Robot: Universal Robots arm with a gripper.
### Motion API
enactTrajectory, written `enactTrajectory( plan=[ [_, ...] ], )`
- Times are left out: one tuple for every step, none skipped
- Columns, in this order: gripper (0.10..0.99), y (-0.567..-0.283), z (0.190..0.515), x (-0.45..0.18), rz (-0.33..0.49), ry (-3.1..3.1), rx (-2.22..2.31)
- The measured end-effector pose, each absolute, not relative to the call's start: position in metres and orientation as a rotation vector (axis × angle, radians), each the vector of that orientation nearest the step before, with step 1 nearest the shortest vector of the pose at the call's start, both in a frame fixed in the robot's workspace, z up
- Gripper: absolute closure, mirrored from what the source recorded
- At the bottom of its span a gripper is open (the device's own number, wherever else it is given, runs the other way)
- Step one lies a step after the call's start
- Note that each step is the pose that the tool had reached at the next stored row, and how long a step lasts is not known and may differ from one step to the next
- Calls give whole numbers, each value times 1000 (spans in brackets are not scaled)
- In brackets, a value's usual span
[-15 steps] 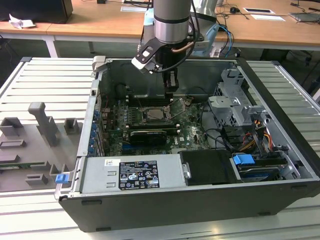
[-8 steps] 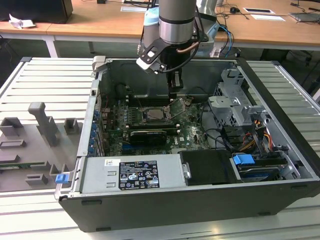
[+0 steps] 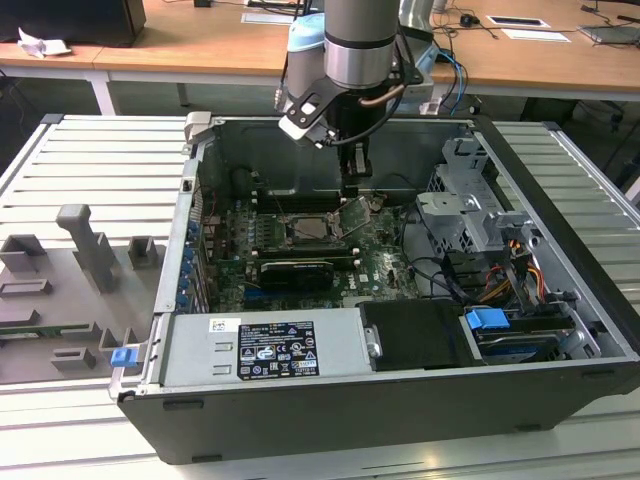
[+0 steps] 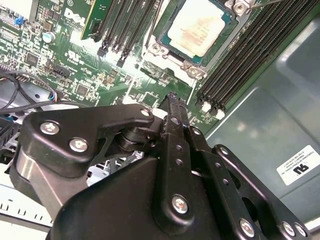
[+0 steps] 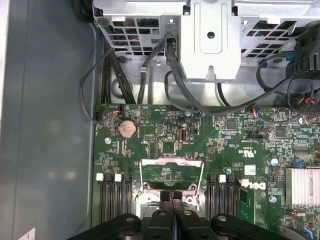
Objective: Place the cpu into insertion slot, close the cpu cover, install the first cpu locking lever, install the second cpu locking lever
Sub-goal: 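Close the cpu cover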
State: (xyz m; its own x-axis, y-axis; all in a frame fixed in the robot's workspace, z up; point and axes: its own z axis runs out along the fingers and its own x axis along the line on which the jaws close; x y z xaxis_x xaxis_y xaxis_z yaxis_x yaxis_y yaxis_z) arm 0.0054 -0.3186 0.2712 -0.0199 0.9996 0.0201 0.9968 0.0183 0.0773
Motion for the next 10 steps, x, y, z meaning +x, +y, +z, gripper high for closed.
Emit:
enactTrajectory(
  plan=[
    [980, -319, 271, 6, 108, 2213, 2171],
    [980, -319, 271, 6, 108, 2213, 2171],
    [980, -319, 271, 6, 108, 2213, 2171],
    [980, -319, 271, 6, 108, 2213, 2171],
    [980, -319, 271, 7, 108, 2213, 2171],
    [980, -319, 271, 7, 108, 2213, 2171],
    [980, -319, 271, 7, 108, 2213, 2171],
    [980, -319, 271, 8, 107, 2213, 2171],
    [980, -319, 271, 9, 107, 2213, 2171],
    [980, -319, 271, 9, 108, 2213, 2171]
  ],
)
